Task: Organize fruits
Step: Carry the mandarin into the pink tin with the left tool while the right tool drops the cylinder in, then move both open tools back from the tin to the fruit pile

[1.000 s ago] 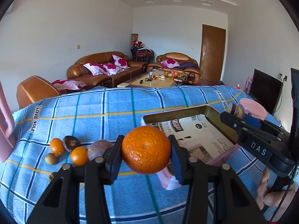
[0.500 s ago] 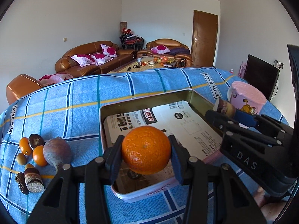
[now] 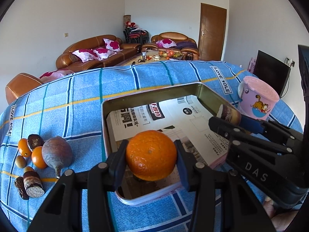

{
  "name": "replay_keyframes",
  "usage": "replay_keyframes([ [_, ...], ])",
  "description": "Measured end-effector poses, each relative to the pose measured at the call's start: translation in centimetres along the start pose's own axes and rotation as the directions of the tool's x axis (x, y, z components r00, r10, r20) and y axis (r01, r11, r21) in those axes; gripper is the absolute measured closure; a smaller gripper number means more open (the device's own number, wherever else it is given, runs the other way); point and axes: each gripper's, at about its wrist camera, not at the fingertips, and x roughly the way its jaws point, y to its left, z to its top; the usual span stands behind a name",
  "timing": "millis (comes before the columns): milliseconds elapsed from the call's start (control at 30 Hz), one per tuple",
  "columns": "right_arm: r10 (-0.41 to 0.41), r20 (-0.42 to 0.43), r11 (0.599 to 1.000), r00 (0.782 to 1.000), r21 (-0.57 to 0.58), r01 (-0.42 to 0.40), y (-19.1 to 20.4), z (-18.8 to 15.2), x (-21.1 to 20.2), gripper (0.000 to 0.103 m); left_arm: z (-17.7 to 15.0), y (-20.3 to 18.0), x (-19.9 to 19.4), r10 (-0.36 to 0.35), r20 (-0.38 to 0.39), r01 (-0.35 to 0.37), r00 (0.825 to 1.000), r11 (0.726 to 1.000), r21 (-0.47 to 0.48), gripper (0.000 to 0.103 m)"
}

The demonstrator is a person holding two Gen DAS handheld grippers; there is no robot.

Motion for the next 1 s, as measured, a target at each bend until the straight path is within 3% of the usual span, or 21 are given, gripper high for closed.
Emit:
replay_keyframes([
  [67,0.016,0.009,1.000,1.000,0.025,-0.017,-0.3,0.0,-0.1,0.052,0.0,-0.2,-0.2,0.010,0.009,-0.011,1.000,1.000,0.009,0.050],
  [133,0.060,0.027,0.997,0.998,0.055,-0.061,-0.5,-0.1,-0.4,0.041,-0.1,-0.5,-0.7,0.023,0.034,-0.024,0.999,0.999,0.028,0.028],
  [167,0.071,0.038,0.995,0.997,0.063,-0.073,-0.5,-0.1,-0.6,0.035,-0.2,-0.7,-1.1,0.031,0.056,-0.033,0.998,0.999,0.039,0.024],
  [233,0.077,0.071,0.995,0.994,0.059,-0.081,-0.3,-0.1,-1.2,0.032,-0.4,-1.1,-2.2,0.058,0.114,-0.066,0.992,0.996,0.061,0.012],
  [333,0.040,0.161,0.997,0.986,0.052,-0.049,-0.2,0.0,-2.5,0.032,-0.6,-1.5,-3.5,0.113,0.204,-0.135,0.972,0.987,0.093,0.002],
  [400,0.014,0.216,0.998,0.976,0.061,-0.027,-0.4,0.0,-3.3,0.032,-0.5,-1.4,-3.8,0.151,0.231,-0.178,0.961,0.979,0.098,0.000],
  [500,-0.038,0.266,0.995,0.963,0.097,0.013,-1.1,0.2,-4.0,0.024,-0.3,-0.3,-3.5,0.160,0.203,-0.178,0.966,0.981,0.075,0.000],
  [767,-0.063,0.251,0.981,0.966,0.192,0.014,-3.0,0.4,-3.6,0.023,-0.8,2.4,-4.0,0.185,0.187,-0.191,0.965,0.982,0.011,0.000],
  [1000,-0.098,0.291,0.979,0.952,0.202,0.039,-2.6,-0.2,-4.6,0.023,-1.4,4.9,-4.7,0.215,0.186,-0.214,0.959,0.977,-0.025,0.000],
])
